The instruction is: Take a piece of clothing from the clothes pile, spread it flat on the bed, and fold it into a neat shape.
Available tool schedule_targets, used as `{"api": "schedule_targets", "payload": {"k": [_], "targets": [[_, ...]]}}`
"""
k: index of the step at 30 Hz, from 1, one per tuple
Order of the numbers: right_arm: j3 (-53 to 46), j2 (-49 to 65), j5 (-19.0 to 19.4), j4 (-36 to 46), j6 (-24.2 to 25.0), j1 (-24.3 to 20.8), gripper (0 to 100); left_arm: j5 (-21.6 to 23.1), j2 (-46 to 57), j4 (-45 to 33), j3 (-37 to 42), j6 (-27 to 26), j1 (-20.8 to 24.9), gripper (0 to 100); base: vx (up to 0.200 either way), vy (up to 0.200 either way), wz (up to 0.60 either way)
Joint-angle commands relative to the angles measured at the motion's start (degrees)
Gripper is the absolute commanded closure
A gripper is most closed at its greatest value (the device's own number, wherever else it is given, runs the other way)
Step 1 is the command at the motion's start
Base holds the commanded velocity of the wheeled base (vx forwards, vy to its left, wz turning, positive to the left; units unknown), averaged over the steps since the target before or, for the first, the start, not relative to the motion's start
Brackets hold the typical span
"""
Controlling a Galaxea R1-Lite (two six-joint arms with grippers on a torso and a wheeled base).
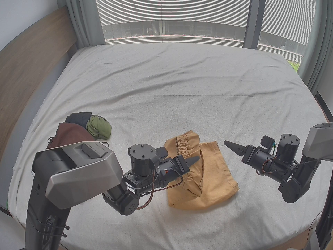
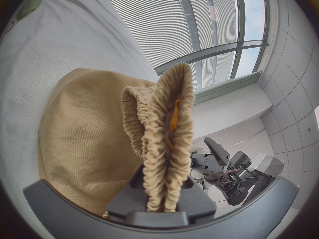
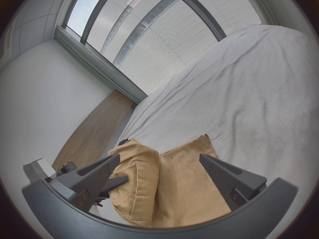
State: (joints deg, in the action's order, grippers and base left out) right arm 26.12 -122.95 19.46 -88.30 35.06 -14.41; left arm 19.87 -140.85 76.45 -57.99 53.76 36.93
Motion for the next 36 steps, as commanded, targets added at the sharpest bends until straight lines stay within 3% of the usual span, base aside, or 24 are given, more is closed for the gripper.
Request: {"api": "schedule_targets", "payload": {"k": [1,14,15,26,36], "targets": [[0.77,-0.09,0.06,-0.03,0.01,0.96,0,-0.01,-0.83,-0.69,-1.25,0.03,0.60,100,0.000,0.000,0.00],[1.21,-0.36,0.06,-0.03,0.10,1.58,0,-0.36,-2.15,-1.04,-2.13,0.03,0.52,100,0.000,0.000,0.00],[1.21,-0.36,0.06,-0.03,0.01,1.49,0,-0.45,-2.15,-1.04,-2.30,0.03,0.52,0,0.000,0.000,0.00],[1.12,-0.53,0.06,-0.03,0.01,1.49,0,-1.06,-2.32,-0.69,-2.74,-0.15,2.01,0,0.000,0.000,0.00],[-0.02,-1.06,0.06,0.05,-0.08,1.05,0,-2.64,-1.80,1.42,0.51,-0.59,0.25,0,0.000,0.000,0.00]]}}
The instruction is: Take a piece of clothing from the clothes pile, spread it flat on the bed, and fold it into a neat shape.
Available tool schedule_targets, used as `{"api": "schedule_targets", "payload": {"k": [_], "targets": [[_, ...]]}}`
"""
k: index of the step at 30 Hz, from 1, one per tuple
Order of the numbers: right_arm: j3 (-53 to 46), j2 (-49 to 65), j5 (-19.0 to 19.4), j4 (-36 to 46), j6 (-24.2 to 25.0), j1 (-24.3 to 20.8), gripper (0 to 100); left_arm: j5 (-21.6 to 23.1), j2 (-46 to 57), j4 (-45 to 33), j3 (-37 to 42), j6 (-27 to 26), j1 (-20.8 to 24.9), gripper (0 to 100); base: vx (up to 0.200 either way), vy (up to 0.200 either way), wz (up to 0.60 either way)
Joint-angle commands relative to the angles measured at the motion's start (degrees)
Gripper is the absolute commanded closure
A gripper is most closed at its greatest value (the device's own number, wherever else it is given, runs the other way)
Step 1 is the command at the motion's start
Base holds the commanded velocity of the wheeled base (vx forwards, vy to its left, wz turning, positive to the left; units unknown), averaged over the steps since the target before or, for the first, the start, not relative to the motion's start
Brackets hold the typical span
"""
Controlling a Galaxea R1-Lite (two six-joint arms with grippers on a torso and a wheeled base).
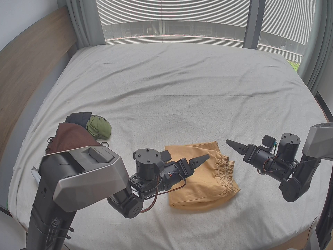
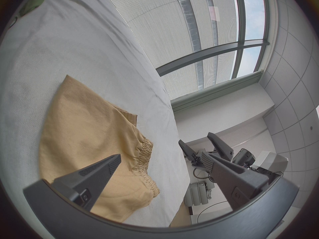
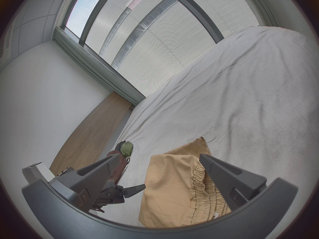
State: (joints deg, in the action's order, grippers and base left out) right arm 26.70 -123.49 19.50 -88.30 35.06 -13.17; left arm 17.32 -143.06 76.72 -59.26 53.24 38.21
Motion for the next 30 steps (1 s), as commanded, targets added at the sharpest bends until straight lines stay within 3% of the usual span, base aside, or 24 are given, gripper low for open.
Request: {"api": "schedule_targets", "payload": {"k": [1,9,14,18,23,30], "targets": [[-0.59,-0.70,0.01,0.05,-0.08,-0.28,0,-0.01,0.59,1.68,2.39,-0.06,-1.55,0,0.000,0.000,0.00],[-0.68,-1.23,0.01,0.05,-0.08,-0.37,0,2.54,6.47,3.09,10.92,-0.59,-5.33,0,0.000,0.000,0.00],[-0.95,-1.23,0.01,0.05,-0.08,-0.81,0,4.21,9.11,5.37,19.00,-7.45,-9.11,0,0.000,0.000,0.00],[-1.38,-1.31,0.01,0.05,-0.08,-0.98,0,7.64,10.87,12.05,24.98,-8.59,-11.66,0,0.000,0.000,0.00],[-1.47,-2.37,0.01,0.05,-0.08,-1.42,0,9.92,14.91,12.05,30.25,-10.96,-15.88,0,0.000,0.000,0.00],[-2.79,-3.60,0.01,0.05,-1.57,-1.69,0,17.04,19.83,12.05,42.03,-24.50,-24.67,0,0.000,0.000,0.00]]}}
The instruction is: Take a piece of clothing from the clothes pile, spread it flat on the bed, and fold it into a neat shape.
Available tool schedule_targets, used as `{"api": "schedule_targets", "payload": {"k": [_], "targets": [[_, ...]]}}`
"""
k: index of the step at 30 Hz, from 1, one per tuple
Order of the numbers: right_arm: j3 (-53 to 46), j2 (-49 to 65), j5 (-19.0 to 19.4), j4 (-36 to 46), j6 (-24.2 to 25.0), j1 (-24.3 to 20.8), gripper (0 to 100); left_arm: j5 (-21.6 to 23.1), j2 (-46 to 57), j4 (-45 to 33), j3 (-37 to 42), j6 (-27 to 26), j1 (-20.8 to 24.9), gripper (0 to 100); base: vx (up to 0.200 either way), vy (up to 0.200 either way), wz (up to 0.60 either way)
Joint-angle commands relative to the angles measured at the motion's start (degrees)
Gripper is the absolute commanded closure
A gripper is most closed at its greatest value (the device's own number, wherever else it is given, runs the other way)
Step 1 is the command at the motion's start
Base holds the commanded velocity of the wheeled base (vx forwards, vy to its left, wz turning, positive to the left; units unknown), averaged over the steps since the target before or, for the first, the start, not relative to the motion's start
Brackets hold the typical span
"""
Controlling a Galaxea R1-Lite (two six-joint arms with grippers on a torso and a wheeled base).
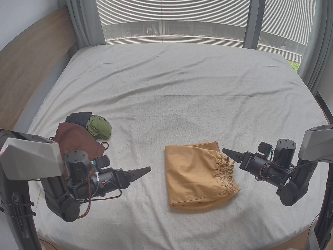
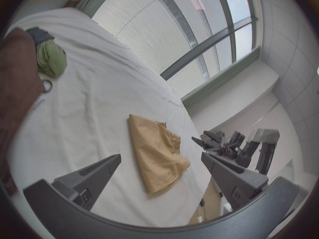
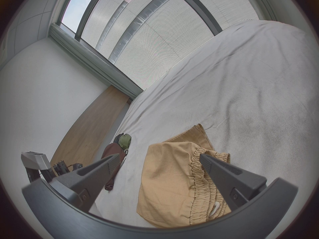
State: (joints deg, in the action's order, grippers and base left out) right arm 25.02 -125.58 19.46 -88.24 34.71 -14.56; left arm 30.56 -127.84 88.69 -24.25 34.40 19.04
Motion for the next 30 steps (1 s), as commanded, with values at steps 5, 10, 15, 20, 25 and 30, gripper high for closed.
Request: {"api": "schedule_targets", "payload": {"k": [5,10,15,20,25,30], "targets": [[-2.69,-5.12,0.06,-0.01,-4.91,0.14,0,5.56,3.65,0.08,8.95,-14.45,-8.67,0,0.000,0.000,0.00],[-3.31,-8.19,0.06,-0.01,-7.37,0.84,0,5.39,1.37,0.08,9.31,-18.05,-9.02,0,0.000,0.000,0.00],[-3.13,-10.92,0.06,-0.01,-8.25,1.72,0,5.47,-0.65,0.08,9.48,-22.54,-9.20,0,0.000,0.000,0.00],[-2.78,-14.70,-0.03,-0.09,-9.31,2.51,0,5.56,-1.97,0.08,9.57,-22.98,-9.29,0,0.000,0.000,0.00],[-2.34,-16.81,-0.03,-0.09,-10.27,3.39,0,5.56,-2.06,0.08,9.57,-22.98,-9.29,0,0.000,0.000,0.00],[-2.08,-17.69,-0.03,-0.01,-10.27,3.39,0,5.56,-3.03,0.17,9.57,-23.15,-9.20,0,0.000,0.000,0.00]]}}
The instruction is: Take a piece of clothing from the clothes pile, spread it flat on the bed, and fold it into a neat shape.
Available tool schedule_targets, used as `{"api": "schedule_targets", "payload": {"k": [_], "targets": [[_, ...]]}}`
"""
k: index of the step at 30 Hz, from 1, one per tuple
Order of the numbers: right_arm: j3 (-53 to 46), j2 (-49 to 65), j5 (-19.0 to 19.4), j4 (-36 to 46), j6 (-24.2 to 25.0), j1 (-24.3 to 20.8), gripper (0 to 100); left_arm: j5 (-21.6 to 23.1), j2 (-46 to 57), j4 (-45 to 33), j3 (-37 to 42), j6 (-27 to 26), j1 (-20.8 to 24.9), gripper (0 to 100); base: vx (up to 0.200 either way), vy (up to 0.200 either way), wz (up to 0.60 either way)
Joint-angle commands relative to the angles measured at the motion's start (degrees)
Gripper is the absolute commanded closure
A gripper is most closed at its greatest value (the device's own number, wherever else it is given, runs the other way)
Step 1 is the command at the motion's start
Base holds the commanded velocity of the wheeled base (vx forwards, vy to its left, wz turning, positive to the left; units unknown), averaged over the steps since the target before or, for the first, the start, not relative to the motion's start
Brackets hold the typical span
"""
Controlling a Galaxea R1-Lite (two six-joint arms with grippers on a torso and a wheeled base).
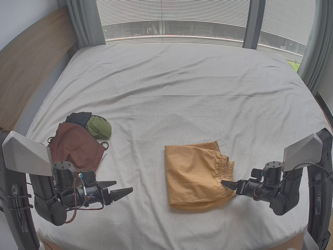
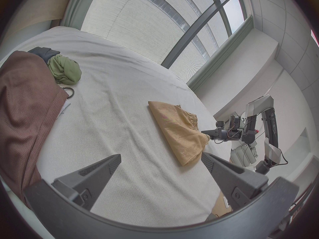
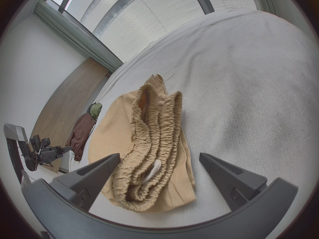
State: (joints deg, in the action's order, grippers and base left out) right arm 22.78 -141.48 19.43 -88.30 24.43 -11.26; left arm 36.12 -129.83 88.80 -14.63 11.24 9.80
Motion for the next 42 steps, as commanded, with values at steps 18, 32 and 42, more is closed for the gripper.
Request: {"api": "schedule_targets", "payload": {"k": [18,32,42], "targets": [[2.53,-2.57,1.66,-0.03,7.21,-3.24,0,-0.09,-1.57,0.06,0.04,-0.08,0.39,0,0.000,0.000,0.00],[4.20,-3.01,1.57,-0.03,9.50,-5.00,0,-0.17,-1.39,0.15,-0.05,-0.25,0.04,0,0.000,0.000,0.00],[4.55,-3.54,1.49,-0.03,9.76,-5.35,100,-0.35,-2.01,0.15,0.04,-4.38,-0.22,0,0.000,0.000,0.00]]}}
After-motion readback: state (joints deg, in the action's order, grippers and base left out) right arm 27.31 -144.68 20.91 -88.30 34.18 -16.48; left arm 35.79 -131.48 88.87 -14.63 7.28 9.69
